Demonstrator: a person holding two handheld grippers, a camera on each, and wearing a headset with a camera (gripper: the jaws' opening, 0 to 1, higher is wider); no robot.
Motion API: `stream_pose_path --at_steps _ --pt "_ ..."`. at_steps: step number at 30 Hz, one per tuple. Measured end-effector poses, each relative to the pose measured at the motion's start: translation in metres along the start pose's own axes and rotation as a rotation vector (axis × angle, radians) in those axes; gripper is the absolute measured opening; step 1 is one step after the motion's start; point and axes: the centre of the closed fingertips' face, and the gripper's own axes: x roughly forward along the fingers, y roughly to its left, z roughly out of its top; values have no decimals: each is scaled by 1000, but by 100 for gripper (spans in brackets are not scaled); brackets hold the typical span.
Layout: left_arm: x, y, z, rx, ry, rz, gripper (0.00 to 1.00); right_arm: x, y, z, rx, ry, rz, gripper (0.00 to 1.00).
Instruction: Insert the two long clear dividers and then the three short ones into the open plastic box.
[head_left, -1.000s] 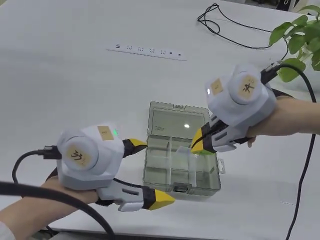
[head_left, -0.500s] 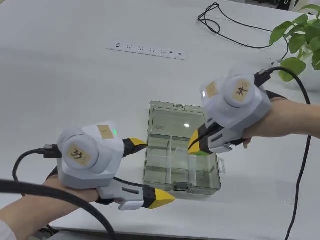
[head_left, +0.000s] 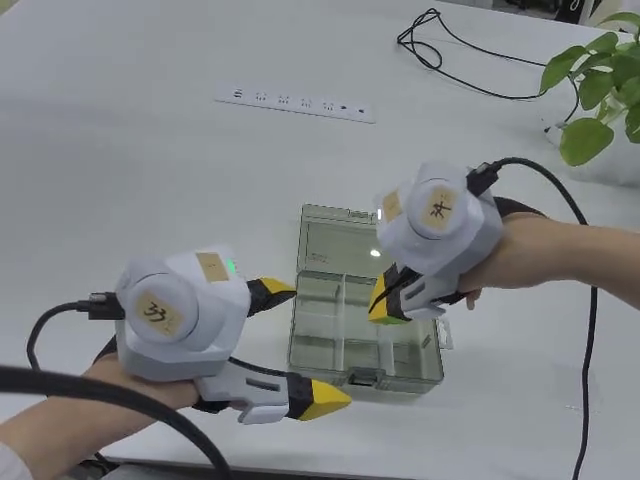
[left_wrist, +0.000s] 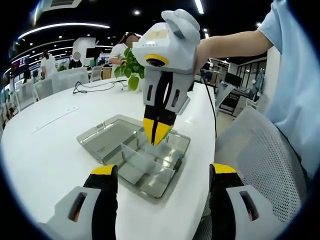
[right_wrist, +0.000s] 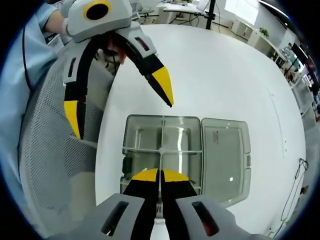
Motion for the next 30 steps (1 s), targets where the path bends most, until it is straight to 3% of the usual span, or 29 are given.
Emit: stream_pose_path --at_steps 8,10,30 --pt "-2 2 0 -3 -1 2 76 11 0 -4 6 32 -24 2" --pt "-2 3 0 -5 -1 4 75 10 -1 -5 32 34 -16 1" --pt "-1 1 2 -2 -8 -2 75 11 -1 -6 23 35 -16 1"
